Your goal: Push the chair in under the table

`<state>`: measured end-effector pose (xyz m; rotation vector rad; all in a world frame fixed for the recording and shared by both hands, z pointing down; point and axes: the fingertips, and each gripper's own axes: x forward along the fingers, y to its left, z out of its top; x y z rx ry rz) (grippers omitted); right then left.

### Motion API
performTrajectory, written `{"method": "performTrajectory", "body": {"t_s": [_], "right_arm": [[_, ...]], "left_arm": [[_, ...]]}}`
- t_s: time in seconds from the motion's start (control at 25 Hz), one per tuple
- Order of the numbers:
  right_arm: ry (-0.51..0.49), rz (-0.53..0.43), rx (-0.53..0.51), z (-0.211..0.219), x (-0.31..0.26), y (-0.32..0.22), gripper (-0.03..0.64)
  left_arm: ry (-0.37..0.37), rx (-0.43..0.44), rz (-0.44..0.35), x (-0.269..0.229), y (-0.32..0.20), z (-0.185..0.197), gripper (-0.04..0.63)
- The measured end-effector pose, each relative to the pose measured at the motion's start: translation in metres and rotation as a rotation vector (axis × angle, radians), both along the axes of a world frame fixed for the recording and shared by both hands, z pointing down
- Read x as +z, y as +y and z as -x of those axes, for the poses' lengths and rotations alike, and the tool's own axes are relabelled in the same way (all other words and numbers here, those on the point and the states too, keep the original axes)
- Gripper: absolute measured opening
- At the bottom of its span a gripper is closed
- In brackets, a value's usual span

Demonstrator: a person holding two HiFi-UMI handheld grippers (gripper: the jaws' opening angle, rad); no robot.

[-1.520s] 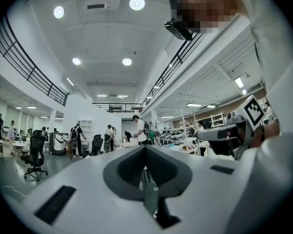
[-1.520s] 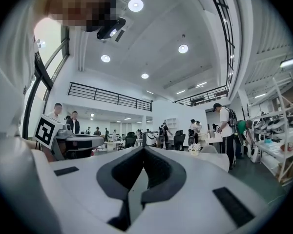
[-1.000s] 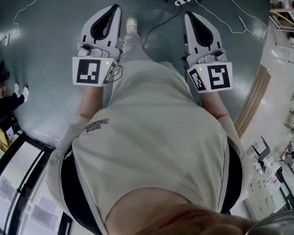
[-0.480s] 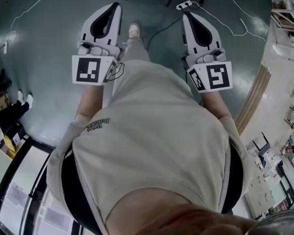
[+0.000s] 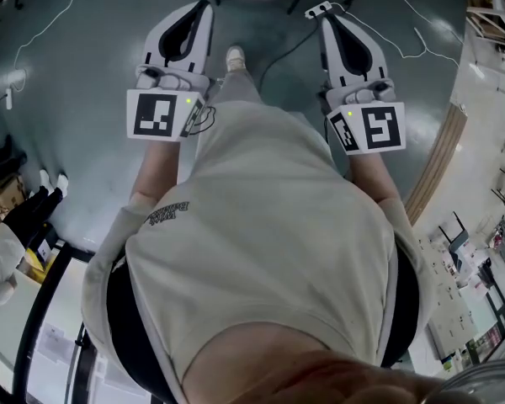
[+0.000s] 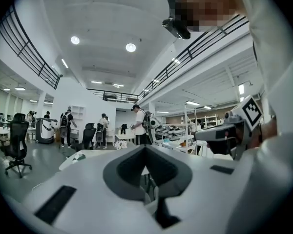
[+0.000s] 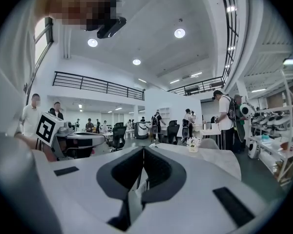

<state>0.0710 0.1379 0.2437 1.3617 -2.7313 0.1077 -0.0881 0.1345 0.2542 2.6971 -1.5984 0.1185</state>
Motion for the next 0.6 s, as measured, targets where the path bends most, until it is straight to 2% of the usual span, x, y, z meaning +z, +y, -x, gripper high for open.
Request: {"method": "performTrajectory", "body": {"t_s": [0.6], "right_arm": [[0.042,-0.003,0.081,0.065,-0.011,-0.105,0.009]], "left_arm": [[-0.002,0.114,0.029,0.0,-0.107,0.059,0.011]]}}
